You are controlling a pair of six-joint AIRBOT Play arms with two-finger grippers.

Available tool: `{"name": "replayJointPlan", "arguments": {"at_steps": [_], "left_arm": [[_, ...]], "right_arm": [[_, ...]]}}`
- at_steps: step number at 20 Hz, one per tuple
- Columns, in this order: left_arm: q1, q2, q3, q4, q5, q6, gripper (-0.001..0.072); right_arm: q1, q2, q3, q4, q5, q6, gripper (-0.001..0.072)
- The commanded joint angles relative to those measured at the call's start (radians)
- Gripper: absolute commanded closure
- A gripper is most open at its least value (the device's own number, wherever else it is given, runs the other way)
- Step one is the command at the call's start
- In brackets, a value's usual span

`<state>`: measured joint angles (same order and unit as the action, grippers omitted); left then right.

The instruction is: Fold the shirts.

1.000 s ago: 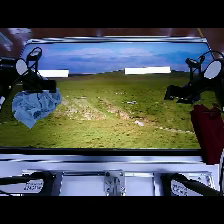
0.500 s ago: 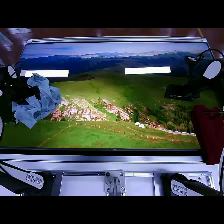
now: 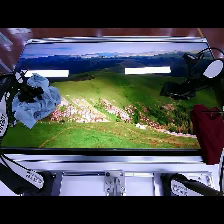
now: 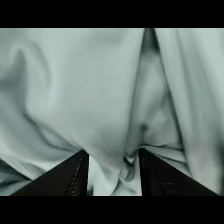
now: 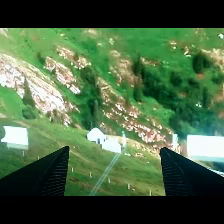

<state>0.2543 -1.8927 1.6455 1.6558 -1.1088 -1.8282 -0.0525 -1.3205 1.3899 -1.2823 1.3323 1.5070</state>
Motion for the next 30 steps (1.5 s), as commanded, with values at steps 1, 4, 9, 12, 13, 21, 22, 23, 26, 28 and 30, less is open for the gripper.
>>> {"name": "replayJointPlan", "arguments": {"at_steps": [1, 4, 9, 12, 13, 21, 22, 23, 26, 28, 30], "left_arm": [[0.001, -0.024, 0.0, -0.001, 0.011, 0.002, 0.0493], [0.0, -0.018, 0.013, -0.113, -0.051, 0.144, 0.0675], [-0.103, 0.135, 0.091, -0.235, -0.137, 0.284, 0.0676], [-0.237, 0.36, 0.095, -0.236, -0.116, 0.286, 0.0676], [-0.291, 0.439, 0.095, -0.244, -0.124, 0.288, 0.0676], [-0.761, 0.706, 0.09, -0.393, -0.14, 0.216, 0.0675], [-0.818, 0.692, 0.08, -0.393, -0.138, 0.21, 0.0675], [-0.879, 0.67, 0.062, -0.393, -0.129, 0.209, 0.0675], [-1.023, 0.576, -0.015, -0.393, -0.032, 0.173, 0.0675], [-1.093, 0.469, -0.039, -0.421, 0.027, 0.174, 0.0675], [-1.115, 0.353, -0.036, -0.517, 0.036, 0.175, 0.0675]], "right_arm": [[0.0, 0.0, 0.0, 0.047, 0.022, 0.001, 0.0016], [0.0, 0.0, 0.0, 0.044, 0.05, 0.0, 0.0016], [0.0, 0.002, 0.0, 0.044, -0.003, -0.006, 0.0015], [0.0, 0.043, 0.0, 0.044, 0.007, -0.033, 0.0016], [0.0, 0.075, 0.0, 0.043, 0.006, -0.041, 0.0016], [0.0, 0.472, 0.0, -0.152, 0.07, -0.056, 0.0016], [0.0, 0.506, 0.0, -0.192, 0.113, -0.056, 0.0016], [0.0, 0.529, 0.0, -0.225, 0.161, -0.056, 0.0015], [0.0, 0.55, -0.001, -0.292, 0.329, -0.056, 0.0015], [0.0, 0.549, -0.021, -0.29, 0.348, -0.056, 0.0015], [0.0, 0.549, -0.066, -0.29, 0.319, -0.049, 0.0016]]}}
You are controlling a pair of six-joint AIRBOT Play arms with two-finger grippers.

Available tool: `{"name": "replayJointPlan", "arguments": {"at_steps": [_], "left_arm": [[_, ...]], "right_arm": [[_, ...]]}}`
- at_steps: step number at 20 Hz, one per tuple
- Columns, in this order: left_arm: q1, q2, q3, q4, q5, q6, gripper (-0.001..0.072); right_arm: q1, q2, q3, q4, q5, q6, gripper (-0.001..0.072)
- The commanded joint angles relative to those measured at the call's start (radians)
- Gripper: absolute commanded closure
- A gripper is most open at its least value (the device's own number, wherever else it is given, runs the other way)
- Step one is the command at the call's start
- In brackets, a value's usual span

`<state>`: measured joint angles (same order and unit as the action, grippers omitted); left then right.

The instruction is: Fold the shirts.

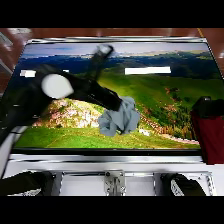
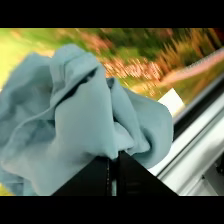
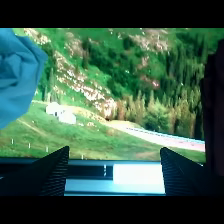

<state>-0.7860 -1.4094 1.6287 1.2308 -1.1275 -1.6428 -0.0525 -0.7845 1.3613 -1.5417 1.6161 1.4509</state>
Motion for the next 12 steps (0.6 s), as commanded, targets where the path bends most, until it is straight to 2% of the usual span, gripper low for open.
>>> {"name": "replayJointPlan", "arguments": {"at_steps": [1, 2, 3, 5, 8, 10, 12], "left_arm": [[-0.072, -0.175, -0.019, -0.146, 0.055, -0.011, 0.0624], [-0.06, -0.212, -0.019, -0.209, 0.054, -0.012, 0.0326], [-0.037, -0.233, -0.019, -0.271, 0.051, -0.012, -0.0013], [0.051, -0.241, -0.018, -0.343, -0.008, -0.012, -0.0013], [0.251, -0.22, -0.019, -0.319, -0.251, -0.011, -0.0013], [0.368, -0.2, -0.028, -0.244, -0.415, -0.011, -0.0013], [0.443, -0.145, -0.105, -0.218, -0.443, 0.01, -0.0008]], "right_arm": [[0.0, 0.013, -0.07, -0.031, 0.011, 0.016, 0.0016], [0.0, 0.013, -0.106, -0.029, -0.014, 0.019, 0.0016], [0.0, 0.012, -0.152, -0.027, -0.047, 0.018, 0.0016], [0.0, 0.012, -0.247, -0.03, -0.128, 0.008, 0.0016], [-0.046, -0.034, -0.346, -0.006, -0.236, 0.002, 0.0016], [-0.129, -0.121, -0.354, 0.09, -0.24, -0.055, 0.0016], [-0.232, -0.227, -0.354, 0.256, -0.242, -0.103, 0.0016]]}}
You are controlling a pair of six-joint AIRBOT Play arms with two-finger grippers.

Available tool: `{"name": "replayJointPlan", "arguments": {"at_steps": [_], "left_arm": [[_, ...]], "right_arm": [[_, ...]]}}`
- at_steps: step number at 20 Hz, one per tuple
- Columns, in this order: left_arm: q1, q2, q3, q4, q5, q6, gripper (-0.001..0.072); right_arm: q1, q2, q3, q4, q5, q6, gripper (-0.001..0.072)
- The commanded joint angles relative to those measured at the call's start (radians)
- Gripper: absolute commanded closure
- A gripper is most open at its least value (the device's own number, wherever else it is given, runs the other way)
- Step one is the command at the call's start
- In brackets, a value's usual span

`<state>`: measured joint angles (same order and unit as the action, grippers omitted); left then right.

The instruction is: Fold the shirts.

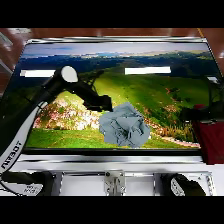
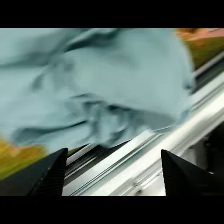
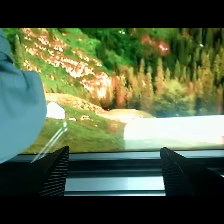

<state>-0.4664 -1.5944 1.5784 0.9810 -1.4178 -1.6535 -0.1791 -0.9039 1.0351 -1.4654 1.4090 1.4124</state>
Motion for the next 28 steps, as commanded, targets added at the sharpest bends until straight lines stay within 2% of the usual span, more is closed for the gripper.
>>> {"name": "replayJointPlan", "arguments": {"at_steps": [1, 2, 4, 8, 9, 10, 15, 19, 20, 21, 22, 23, 24, 28], "left_arm": [[0.14, 0.073, -0.116, 0.032, -0.141, 0.028, 0.0041], [0.147, 0.107, -0.198, 0.032, -0.116, 0.043, 0.0115], [0.141, 0.16, -0.382, 0.011, -0.019, 0.045, 0.0112], [0.056, 0.169, -0.664, -0.145, 0.188, 0.076, 0.0095], [0.021, 0.164, -0.701, -0.149, 0.241, 0.075, 0.0045], [-0.014, 0.157, -0.727, -0.151, 0.298, 0.072, 0.0011], [-0.114, 0.091, -0.742, -0.241, 0.519, 0.068, 0.001], [-0.129, 0.026, -0.74, -0.371, 0.628, 0.075, 0.0016], [-0.128, 0.02, -0.74, -0.387, 0.642, 0.075, 0.0093], [-0.128, 0.02, -0.739, -0.391, 0.652, 0.075, 0.0275], [-0.127, 0.02, -0.734, -0.39, 0.65, 0.081, 0.0497], [-0.127, 0.023, -0.727, -0.39, 0.647, 0.113, 0.0612], [-0.127, 0.028, -0.721, -0.39, 0.64, 0.137, 0.0672], [-0.126, 0.071, -0.71, -0.352, 0.645, 0.153, 0.0675]], "right_arm": [[-0.148, -0.159, -0.027, 0.266, -0.031, -0.094, 0.0016], [-0.18, -0.213, -0.027, 0.34, -0.024, -0.123, 0.0016], [-0.2, -0.303, -0.027, 0.385, -0.021, -0.149, 0.0015], [-0.199, -0.43, -0.027, 0.394, 0.022, -0.203, 0.0015], [-0.199, -0.447, -0.028, 0.394, 0.024, -0.211, 0.0015], [-0.199, -0.459, -0.027, 0.395, 0.023, -0.214, 0.0016], [-0.199, -0.471, -0.032, 0.401, 0.023, -0.222, 0.0016], [-0.199, -0.471, -0.113, 0.477, 0.023, -0.239, 0.0015], [-0.199, -0.471, -0.145, 0.496, 0.023, -0.246, 0.0016], [-0.199, -0.471, -0.174, 0.514, 0.022, -0.257, 0.0015], [-0.199, -0.471, -0.206, 0.54, 0.021, -0.276, 0.0015], [-0.199, -0.471, -0.235, 0.562, 0.016, -0.287, 0.0015], [-0.199, -0.471, -0.264, 0.584, 0.006, -0.298, 0.0015], [-0.194, -0.471, -0.363, 0.685, -0.062, -0.346, 0.0016]]}}
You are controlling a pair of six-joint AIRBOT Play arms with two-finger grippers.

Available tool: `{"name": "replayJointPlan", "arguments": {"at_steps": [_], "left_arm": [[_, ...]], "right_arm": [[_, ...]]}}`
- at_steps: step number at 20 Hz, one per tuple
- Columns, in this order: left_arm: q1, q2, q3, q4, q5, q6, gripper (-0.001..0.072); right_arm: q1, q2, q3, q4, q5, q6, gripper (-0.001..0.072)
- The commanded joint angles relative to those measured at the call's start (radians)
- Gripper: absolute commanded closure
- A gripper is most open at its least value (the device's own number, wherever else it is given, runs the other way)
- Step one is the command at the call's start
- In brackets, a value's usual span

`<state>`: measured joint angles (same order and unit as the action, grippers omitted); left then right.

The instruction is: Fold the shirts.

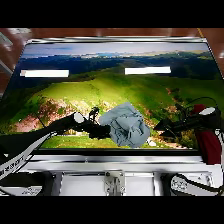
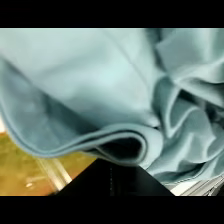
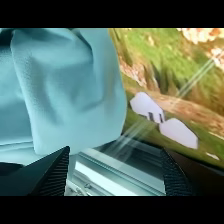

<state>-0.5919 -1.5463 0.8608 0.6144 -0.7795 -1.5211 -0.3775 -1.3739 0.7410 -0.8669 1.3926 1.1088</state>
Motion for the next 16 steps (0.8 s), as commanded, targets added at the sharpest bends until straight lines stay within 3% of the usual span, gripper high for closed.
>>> {"name": "replayJointPlan", "arguments": {"at_steps": [1, 4, 5, 6, 7, 12, 16], "left_arm": [[-0.001, 0.038, 0.007, 0.032, 0.002, 0.021, 0.0675], [0.0, 0.085, 0.007, 0.053, 0.002, 0.017, 0.0675], [0.0, 0.105, 0.008, 0.057, 0.003, 0.017, 0.0675], [0.005, 0.129, 0.008, 0.08, 0.005, 0.017, 0.0675], [0.019, 0.154, 0.008, 0.108, 0.005, 0.016, 0.0675], [0.187, 0.405, 0.047, 0.209, 0.005, -0.006, 0.0676], [0.248, 0.616, 0.241, 0.332, -0.001, -0.021, 0.0676]], "right_arm": [[0.023, -0.001, -0.085, 0.1, -0.069, -0.051, 0.0015], [0.163, -0.001, -0.099, 0.111, -0.196, -0.064, 0.0016], [0.213, -0.001, -0.099, 0.129, -0.25, -0.062, 0.0052], [0.248, -0.001, -0.098, 0.142, -0.288, -0.055, 0.0313], [0.274, -0.001, -0.093, 0.15, -0.306, -0.047, 0.0653], [0.262, 0.097, 0.089, 0.145, -0.135, -0.129, 0.0655], [0.26, 0.333, 0.313, 0.147, -0.154, -0.071, 0.0655]]}}
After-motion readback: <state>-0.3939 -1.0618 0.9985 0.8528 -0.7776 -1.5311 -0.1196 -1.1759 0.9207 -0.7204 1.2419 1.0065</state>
